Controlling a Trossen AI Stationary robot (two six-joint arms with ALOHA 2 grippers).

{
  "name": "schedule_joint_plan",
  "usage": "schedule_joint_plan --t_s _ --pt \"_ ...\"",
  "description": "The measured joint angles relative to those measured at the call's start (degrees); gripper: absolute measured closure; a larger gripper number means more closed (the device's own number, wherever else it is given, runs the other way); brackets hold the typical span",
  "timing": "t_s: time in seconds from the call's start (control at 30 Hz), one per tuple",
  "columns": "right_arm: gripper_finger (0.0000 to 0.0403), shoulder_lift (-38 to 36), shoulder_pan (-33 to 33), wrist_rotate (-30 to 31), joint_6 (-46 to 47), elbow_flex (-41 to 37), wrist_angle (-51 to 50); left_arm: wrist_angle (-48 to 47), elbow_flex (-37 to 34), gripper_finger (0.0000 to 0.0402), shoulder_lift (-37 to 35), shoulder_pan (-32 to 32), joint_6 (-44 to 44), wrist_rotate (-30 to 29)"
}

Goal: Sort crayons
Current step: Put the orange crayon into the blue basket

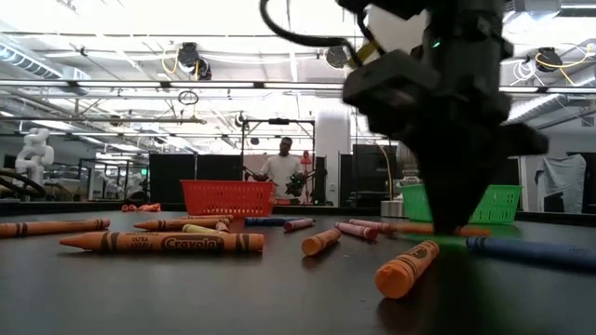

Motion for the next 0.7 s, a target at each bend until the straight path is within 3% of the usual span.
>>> schedule_joint_plan --t_s 0.33,0.6,0.7 --pt "0.0402 -8.9 -0.5 0.7 -6.8 0.1 -0.6 0.0 0.0 0.0249 0.0 0.7 0.0 -1.4" --pt "0.0403 -20.4 -0.9 2.4 -22.1 0.1 2.7 1.9 0.0 0.0249 0.0 3.0 -0.3 -1.7" --pt "0.0403 -24.8 -0.9 5.6 -29.3 0.1 4.4 2.4 0.0 0.0249 0.0 4.0 0.1 -3.7"
